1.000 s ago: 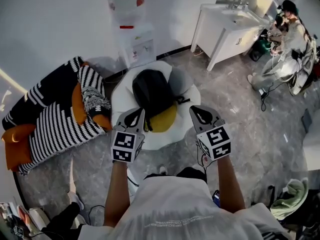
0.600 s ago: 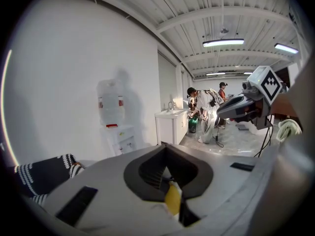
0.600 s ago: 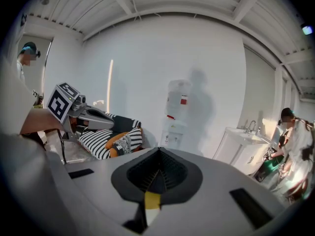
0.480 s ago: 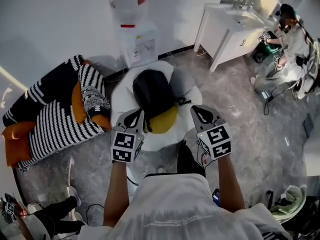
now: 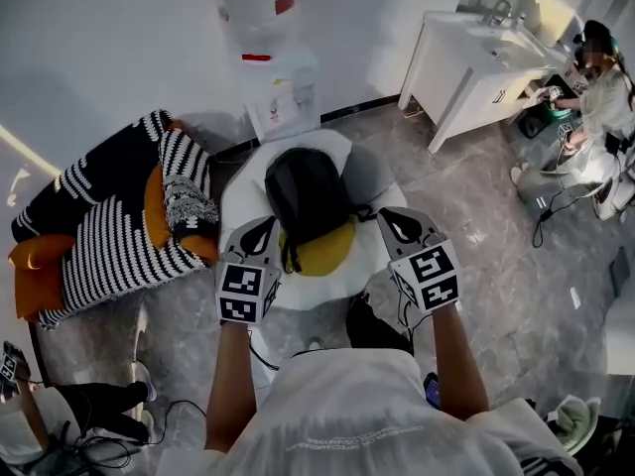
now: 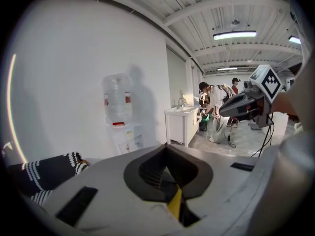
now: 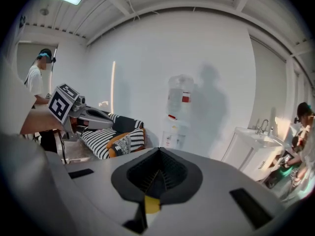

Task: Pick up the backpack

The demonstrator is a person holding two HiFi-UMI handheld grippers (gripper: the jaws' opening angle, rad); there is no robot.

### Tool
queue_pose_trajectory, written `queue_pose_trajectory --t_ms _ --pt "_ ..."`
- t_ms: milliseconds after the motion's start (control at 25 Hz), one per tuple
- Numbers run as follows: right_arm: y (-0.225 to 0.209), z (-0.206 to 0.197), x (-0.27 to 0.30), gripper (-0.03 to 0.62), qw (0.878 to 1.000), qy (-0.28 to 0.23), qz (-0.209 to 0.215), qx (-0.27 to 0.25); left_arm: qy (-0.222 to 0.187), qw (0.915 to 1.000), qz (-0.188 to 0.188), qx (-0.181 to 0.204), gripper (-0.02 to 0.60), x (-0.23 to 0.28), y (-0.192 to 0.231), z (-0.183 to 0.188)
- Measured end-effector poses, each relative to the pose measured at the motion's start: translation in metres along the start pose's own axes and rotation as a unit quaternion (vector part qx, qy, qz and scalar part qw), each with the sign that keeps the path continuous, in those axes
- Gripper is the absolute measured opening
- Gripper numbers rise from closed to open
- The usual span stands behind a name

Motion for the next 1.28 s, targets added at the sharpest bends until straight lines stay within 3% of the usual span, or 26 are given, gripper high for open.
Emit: queue_pose_trajectory --t_ms 840,1280 --pt "-0.086 -0.036 0.093 -0.002 0.997 0.029 0.068 0.023 0.063 0.9964 0.052 -0.020 0.012 0.101 0.013 -0.008" --pt "-0.129 -0.038 0.139 -0.002 0.994 0.041 0.105 0.010 0.083 0.9880 0.114 -0.064 0.012 0.129 0.026 -0.011"
Point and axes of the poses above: the fingertips, and each gripper's own axes: x forward along the fingers, y to its left, z out of its top, the point moved 2 cm from there along -x, backward along the fingers, and after that the axes turned 5 degrees about -x, right-handed, at the moved point
